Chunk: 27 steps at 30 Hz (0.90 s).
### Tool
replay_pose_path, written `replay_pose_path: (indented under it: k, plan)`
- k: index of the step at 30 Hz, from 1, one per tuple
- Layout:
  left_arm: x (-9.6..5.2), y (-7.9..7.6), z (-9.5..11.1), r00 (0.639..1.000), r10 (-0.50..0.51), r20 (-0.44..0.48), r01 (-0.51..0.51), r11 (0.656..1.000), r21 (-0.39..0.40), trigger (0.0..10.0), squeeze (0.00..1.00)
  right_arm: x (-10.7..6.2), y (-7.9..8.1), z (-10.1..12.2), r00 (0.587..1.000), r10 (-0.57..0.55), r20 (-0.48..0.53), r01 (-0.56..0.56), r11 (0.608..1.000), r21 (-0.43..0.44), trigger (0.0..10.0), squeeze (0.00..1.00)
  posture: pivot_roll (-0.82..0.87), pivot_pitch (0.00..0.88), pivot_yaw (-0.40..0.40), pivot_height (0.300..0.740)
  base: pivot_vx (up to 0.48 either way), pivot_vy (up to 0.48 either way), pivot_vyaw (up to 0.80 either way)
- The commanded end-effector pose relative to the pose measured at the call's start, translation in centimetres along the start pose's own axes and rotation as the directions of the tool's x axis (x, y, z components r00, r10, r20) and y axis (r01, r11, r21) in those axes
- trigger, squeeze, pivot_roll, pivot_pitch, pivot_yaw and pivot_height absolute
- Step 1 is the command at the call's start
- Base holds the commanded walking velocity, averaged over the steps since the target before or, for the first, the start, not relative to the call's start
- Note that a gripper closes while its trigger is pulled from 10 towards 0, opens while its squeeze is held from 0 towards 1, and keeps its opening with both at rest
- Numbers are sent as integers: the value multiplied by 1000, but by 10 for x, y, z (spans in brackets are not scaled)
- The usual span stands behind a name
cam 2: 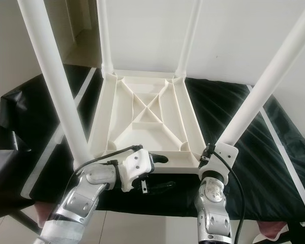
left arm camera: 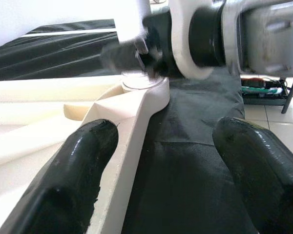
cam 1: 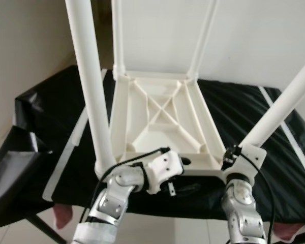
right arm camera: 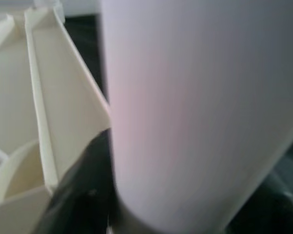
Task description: Building children table
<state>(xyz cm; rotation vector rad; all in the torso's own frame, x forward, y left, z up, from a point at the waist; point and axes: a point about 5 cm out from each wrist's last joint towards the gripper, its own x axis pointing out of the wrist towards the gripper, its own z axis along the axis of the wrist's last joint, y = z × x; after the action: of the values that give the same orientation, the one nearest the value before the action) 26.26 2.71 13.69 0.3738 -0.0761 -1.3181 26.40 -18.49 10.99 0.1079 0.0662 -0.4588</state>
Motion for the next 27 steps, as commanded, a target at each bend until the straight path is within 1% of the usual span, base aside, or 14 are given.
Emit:
replay_pose_path:
  k: [1,2,4,5,7,13,14,15,21,22,23,25,26,27]
  plan:
    - [2,5,0,988,157,1,-157,988,-12,10000,0,-3,2,-9,999,5,-50,-3,1000,31,10000,1000,15,0,-66,740,0,0,0]
    - [2,5,0,988,157,1,-157,988,-12,10000,0,-3,2,-9,999,5,-50,-3,1000,31,10000,1000,15,0,-66,740,0,0,0]
    - [3,5,0,988,157,1,-157,988,-14,10000,0,-3,4,-9,997,36,-61,-32,997,73,10000,1000,13,0,-68,740,0,0,0]
    - [3,6,0,987,159,1,-159,987,-13,10000,0,-3,4,-7,997,50,-54,-46,996,75,10000,1000,12,0,-67,740,0,0,0]
    - [3,6,0,987,160,1,-160,987,-12,10000,0,-3,5,-6,997,57,-48,-54,996,72,10000,1000,11,0,-65,740,0,0,0]
    - [4,6,1,988,156,8,-155,988,-13,10000,0,-7,4,-6,994,106,-28,-105,994,23,10000,1000,6,0,-64,740,0,0,0]
    - [5,5,2,988,152,11,-152,988,-12,10000,0,-8,3,-6,991,135,-22,-134,991,15,10000,306,2,0,-61,740,0,0,0]
    - [6,4,2,989,145,14,-145,989,-14,10000,0,-10,0,-5,987,159,-15,-159,987,1,10000,0,-4,0,-60,740,0,0,0]
    - [9,3,4,991,133,25,-133,991,-18,10000,0,-12,-8,-4,973,230,-4,-230,973,-24,10000,0,-12,0,-58,740,0,0,0]
    - [9,4,5,991,133,29,-132,991,-20,10000,0,-12,-14,-1,961,275,9,-275,961,-42,10000,0,-19,0,-57,740,0,0,0]
    - [9,4,5,991,133,29,-132,991,-20,10000,0,-12,-14,-1,961,275,9,-275,961,-42,10000,0,-19,0,-57,740,0,0,0]
    - [9,5,6,991,131,33,-131,991,-21,10000,0,-13,-21,4,938,345,24,-342,937,-75,10000,0,-23,0,-57,740,0,0,0]
    - [9,5,6,991,131,33,-131,991,-21,10000,0,-13,-21,4,938,345,24,-342,937,-75,10000,0,-23,0,-57,740,0,0,0]
    - [9,5,5,991,129,33,-129,991,-22,10000,0,-13,-25,5,923,384,26,-381,921,-86,10000,0,-23,0,-57,740,0,0,0]
